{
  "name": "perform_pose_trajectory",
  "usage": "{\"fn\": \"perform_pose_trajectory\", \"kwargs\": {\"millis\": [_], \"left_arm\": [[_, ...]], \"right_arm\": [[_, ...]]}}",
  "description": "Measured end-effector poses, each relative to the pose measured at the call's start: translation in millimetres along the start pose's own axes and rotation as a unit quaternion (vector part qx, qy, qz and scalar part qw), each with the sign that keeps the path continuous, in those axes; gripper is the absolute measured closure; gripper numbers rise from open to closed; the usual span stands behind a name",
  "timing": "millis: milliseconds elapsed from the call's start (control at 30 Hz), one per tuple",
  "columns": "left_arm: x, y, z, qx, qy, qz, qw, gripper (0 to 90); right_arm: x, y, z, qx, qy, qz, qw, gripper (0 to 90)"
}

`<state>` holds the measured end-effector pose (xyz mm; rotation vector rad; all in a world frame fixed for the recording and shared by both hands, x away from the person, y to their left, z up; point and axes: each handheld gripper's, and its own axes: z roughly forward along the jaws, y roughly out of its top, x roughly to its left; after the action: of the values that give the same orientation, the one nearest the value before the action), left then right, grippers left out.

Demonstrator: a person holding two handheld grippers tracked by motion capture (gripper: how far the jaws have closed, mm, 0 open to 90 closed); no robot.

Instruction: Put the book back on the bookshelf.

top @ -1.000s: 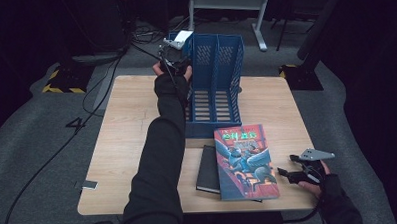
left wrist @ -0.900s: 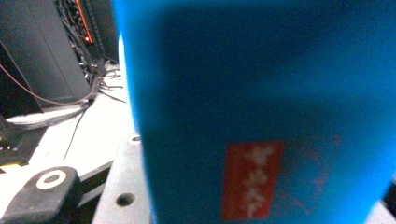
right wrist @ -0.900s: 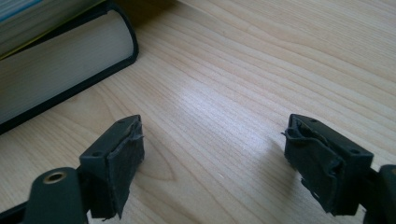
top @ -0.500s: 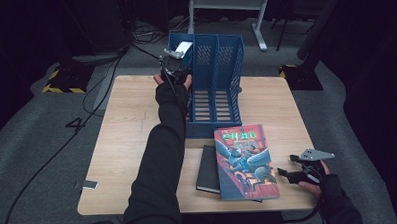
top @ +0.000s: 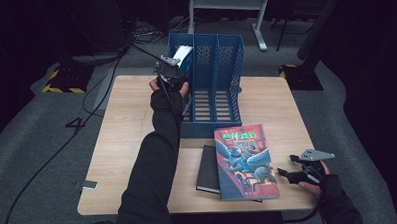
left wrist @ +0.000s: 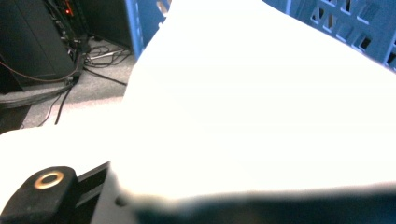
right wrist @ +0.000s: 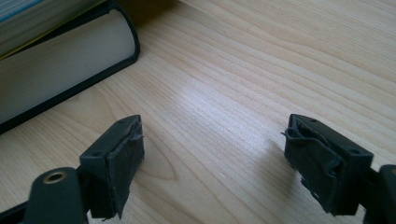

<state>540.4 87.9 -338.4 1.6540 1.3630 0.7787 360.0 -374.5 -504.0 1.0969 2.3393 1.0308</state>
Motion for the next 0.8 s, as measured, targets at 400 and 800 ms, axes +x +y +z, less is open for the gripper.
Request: {"fn": "perform_pose_trajectory", "kwargs": {"millis": [400,800], "left_arm": [[0.9,-2.1,-17.1,0.044,-0.014,0.042,0.9980,57.7],[2.7,-0.7,-27.6,0.074,-0.026,0.059,0.9952,45.2]], "right_arm": [[0.2,-0.1,0.0,0.000,-0.001,0.003,1.0000,19.8],[0.3,-0.2,-0.1,0.001,-0.001,0.004,1.0000,19.6]]}}
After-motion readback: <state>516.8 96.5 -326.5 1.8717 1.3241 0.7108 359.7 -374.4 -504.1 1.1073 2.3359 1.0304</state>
